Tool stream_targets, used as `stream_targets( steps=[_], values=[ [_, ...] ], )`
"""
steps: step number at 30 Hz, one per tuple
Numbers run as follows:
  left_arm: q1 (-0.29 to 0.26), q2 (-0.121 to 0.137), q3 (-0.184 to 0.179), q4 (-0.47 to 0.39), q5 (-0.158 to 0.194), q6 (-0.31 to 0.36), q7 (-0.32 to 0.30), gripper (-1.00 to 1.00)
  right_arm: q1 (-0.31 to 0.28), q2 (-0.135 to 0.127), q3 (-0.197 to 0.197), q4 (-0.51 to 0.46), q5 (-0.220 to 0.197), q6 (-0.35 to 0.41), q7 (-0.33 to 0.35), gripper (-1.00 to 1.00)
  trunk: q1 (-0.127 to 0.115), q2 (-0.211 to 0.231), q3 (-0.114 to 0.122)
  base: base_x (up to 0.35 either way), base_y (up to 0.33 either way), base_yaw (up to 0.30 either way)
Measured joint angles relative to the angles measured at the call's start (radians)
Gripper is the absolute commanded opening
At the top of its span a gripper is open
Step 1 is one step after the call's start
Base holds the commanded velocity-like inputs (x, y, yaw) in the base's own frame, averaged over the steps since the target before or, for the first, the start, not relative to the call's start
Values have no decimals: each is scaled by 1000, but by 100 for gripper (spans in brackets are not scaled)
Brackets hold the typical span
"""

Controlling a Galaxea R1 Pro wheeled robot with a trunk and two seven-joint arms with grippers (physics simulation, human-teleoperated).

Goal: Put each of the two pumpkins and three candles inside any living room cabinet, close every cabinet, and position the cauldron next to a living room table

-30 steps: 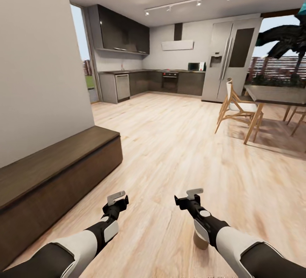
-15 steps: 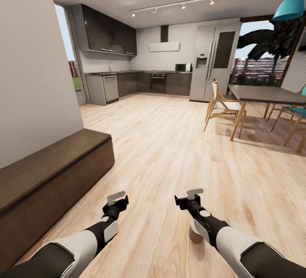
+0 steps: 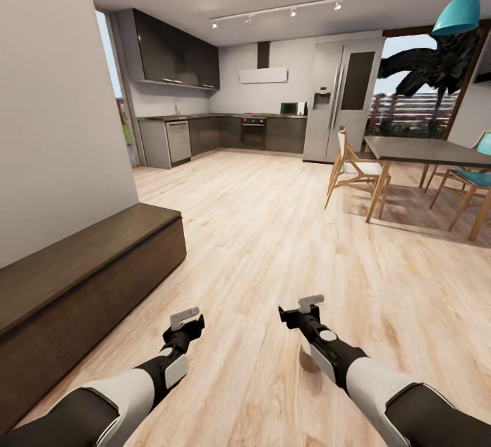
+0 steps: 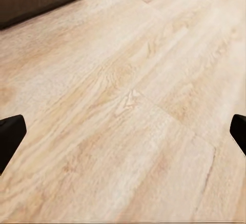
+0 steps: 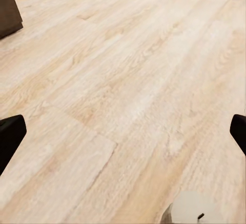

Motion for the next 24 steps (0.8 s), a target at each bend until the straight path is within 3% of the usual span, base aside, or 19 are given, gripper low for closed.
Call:
stream_targets(
  steps=[3, 17, 24],
  values=[
    [0, 2, 0, -5, 0, 2, 0, 100, -9, -3, 0, -1, 1, 1, -2, 100, 0, 0, 0, 0, 0, 0],
    [2, 10, -1, -9, -8, 80, 11, 100, 61, -8, -8, -4, 0, 9, -7, 100, 0, 0, 0, 98, 0, -4],
    [2, 10, -2, -38, -42, 119, 16, 100, 62, -11, -14, -6, -2, 47, -7, 100, 0, 0, -3, 1, 0, -228]
  ],
)
